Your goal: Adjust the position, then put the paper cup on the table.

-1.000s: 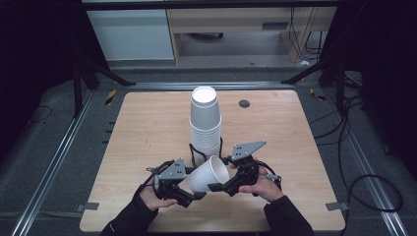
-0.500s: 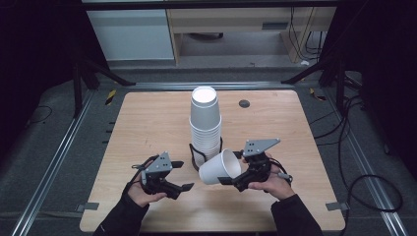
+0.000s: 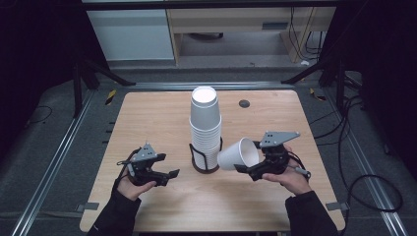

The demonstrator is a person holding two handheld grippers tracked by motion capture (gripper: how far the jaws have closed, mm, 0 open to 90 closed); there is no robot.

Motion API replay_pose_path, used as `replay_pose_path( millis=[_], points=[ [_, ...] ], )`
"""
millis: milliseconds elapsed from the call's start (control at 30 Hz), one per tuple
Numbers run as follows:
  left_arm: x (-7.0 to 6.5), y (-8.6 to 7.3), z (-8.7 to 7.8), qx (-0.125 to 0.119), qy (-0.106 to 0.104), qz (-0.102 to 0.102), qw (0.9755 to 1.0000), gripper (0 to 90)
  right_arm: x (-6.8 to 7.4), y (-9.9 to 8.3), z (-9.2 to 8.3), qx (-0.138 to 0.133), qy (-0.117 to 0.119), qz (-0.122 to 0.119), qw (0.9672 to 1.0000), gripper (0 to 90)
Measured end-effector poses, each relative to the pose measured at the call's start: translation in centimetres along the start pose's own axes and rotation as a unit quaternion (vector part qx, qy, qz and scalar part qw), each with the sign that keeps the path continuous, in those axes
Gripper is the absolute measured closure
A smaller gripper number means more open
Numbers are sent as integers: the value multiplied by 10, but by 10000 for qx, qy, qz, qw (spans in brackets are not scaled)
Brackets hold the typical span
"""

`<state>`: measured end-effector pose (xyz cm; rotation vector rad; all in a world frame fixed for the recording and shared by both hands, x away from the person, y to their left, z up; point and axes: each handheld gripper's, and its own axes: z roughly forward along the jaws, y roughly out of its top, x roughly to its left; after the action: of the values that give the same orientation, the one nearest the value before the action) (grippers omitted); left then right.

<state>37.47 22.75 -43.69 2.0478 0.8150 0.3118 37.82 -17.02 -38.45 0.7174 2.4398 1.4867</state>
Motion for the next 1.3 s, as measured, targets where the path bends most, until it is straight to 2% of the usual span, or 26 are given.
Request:
replay_pose_path(
  millis=[133, 267, 333, 400, 600, 733, 900, 1067, 1167, 1300],
  points=[
    [7, -3, -1, 86, 222, -166, 9996, 176, -9, -1, -7, 64, -297, 106, 9995, 82],
    [14, -6, -2, 114, 351, -307, 9988, 176, -20, 0, -14, 152, -565, 214, 9981, 82],
    [16, -7, -3, 155, 436, -314, 9984, 175, -26, 1, -17, 153, -672, 267, 9973, 82],
    [18, -7, -4, 157, 477, -334, 9982, 174, -31, 2, -20, 214, -838, 269, 9959, 82],
    [22, -8, -5, 168, 594, -408, 9973, 176, -44, 4, -26, 291, -1138, 337, 9925, 83],
    [25, -9, -6, 194, 691, -463, 9963, 176, -55, 3, -28, 416, -1368, 459, 9887, 82],
    [28, -12, -5, 292, 812, -474, 9951, 179, -69, 1, -29, 697, -1746, 511, 9808, 82],
    [30, -14, -6, 270, 876, -561, 9942, 184, -78, 0, -31, 1098, -2107, 503, 9700, 81],
    [31, -15, -6, 288, 914, -575, 9937, 184, -83, -1, -34, 1177, -2221, 577, 9662, 81],
    [32, -15, -7, 295, 945, -599, 9933, 185, -90, -3, -34, 1448, -2381, 642, 9582, 81]
  ],
)
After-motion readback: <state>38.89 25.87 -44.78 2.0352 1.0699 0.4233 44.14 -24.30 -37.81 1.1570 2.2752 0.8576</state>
